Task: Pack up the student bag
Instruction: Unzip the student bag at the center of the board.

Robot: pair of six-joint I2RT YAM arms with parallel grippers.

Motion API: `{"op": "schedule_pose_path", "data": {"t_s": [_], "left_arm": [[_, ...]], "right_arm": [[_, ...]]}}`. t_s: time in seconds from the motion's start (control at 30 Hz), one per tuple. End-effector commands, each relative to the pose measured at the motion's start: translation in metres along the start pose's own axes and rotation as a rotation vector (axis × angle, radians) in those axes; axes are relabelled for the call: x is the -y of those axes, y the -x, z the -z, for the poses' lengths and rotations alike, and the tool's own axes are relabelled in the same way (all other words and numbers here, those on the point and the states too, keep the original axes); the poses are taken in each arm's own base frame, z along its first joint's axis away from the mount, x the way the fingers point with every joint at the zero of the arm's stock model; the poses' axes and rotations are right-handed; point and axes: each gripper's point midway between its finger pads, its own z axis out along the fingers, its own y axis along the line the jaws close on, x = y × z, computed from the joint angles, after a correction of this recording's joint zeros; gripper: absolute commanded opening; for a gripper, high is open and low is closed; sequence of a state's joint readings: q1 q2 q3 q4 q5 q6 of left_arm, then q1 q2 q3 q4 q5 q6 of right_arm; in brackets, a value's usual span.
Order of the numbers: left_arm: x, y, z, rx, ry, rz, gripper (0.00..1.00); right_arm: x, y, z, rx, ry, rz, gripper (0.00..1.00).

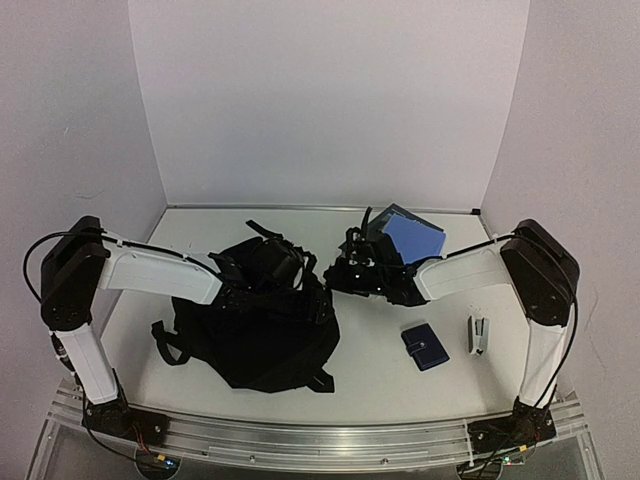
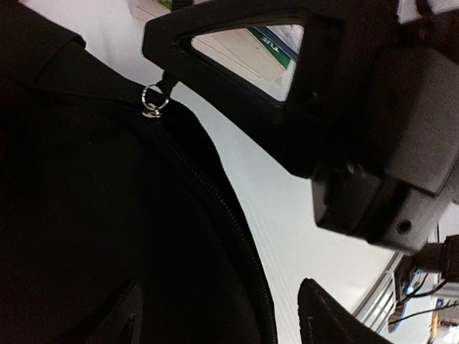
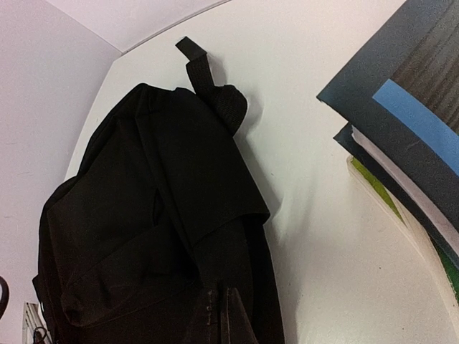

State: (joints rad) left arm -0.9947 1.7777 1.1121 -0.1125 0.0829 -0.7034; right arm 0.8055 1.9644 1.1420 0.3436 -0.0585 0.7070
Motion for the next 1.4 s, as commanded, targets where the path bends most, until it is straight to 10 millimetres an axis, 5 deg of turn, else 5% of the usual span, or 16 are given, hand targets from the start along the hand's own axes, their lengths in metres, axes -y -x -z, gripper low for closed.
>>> {"op": "schedule_pose_path", "data": {"t_s": [0.0, 0.4, 0.83, 1.37], "left_arm": [[0.006, 0.021, -0.005, 0.055, 0.023, -0.016, 0.61], [0.003, 0.009, -0.01, 0.02, 0.005, -0.037, 0.0], [0.026, -0.04, 0.016, -0.141, -0.225, -0.162, 0.0], [0.036, -0.056, 0.025, -0.191, -0.304, -0.134, 0.0]], "right_arm": [[-0.016, 0.019, 0.012, 0.053, 0.048, -0.002, 0.0], [-0.016, 0.018, 0.009, 0.047, 0.053, 0.0, 0.0], [-0.023, 0.014, -0.001, 0.034, 0.091, -0.003, 0.0], [-0.038, 0.009, -0.025, 0.035, 0.159, -0.033, 0.0]]}}
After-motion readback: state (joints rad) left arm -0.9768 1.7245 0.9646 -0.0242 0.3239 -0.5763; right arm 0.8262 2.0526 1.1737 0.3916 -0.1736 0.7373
